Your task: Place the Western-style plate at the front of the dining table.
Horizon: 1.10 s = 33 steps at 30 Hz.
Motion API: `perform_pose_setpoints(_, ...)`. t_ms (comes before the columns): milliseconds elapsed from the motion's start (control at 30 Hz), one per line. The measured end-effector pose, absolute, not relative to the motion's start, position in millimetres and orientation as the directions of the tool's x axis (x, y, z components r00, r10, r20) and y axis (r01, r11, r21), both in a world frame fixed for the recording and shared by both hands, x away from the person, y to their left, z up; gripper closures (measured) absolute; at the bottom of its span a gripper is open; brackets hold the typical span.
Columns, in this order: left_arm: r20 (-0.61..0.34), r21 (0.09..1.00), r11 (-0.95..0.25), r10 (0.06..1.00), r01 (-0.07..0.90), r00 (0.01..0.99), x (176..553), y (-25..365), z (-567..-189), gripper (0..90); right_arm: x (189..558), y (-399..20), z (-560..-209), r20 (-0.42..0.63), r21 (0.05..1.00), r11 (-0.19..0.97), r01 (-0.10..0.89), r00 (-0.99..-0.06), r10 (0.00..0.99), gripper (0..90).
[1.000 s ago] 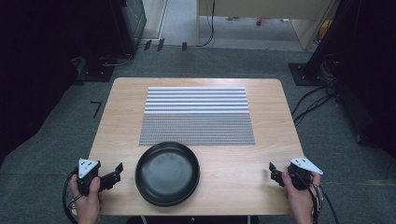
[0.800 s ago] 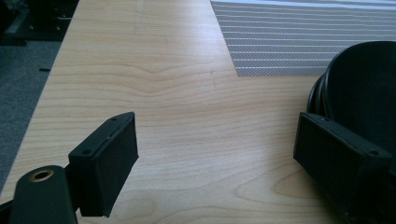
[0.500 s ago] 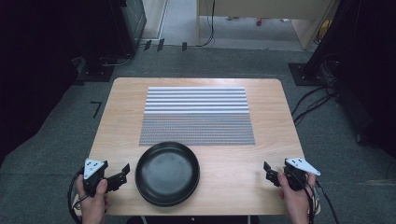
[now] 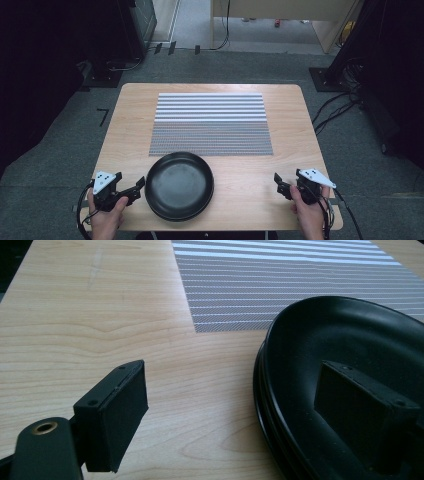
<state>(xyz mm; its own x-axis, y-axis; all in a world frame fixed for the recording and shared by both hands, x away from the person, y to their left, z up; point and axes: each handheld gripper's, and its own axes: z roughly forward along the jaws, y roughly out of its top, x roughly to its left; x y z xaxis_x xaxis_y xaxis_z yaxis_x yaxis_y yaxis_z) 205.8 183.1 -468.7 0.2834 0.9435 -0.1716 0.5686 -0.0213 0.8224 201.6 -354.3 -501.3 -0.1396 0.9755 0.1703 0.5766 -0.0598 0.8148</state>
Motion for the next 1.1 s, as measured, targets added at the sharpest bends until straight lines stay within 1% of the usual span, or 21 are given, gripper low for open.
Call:
perform_pose_setpoints(567,-0.170,0.814,-0.053,0.931,0.579,0.324,202,165,-467,14.2,202,-336,-500,0.171,0.823,-0.044,0.566,-0.174,0.970,15.2)
perform_pose_setpoints(967,-0.167,0.804,-0.083,0.919,0.589,0.358,200,155,-468,15.0,203,-317,-497,0.162,0.841,-0.040,0.539,-0.180,0.970,22.0)
perform_pose_setpoints(1100,-0.164,0.802,-0.093,0.916,0.590,0.366,200,152,-469,15.2,205,-309,-497,0.169,0.833,-0.050,0.551,-0.167,0.971,24.2)
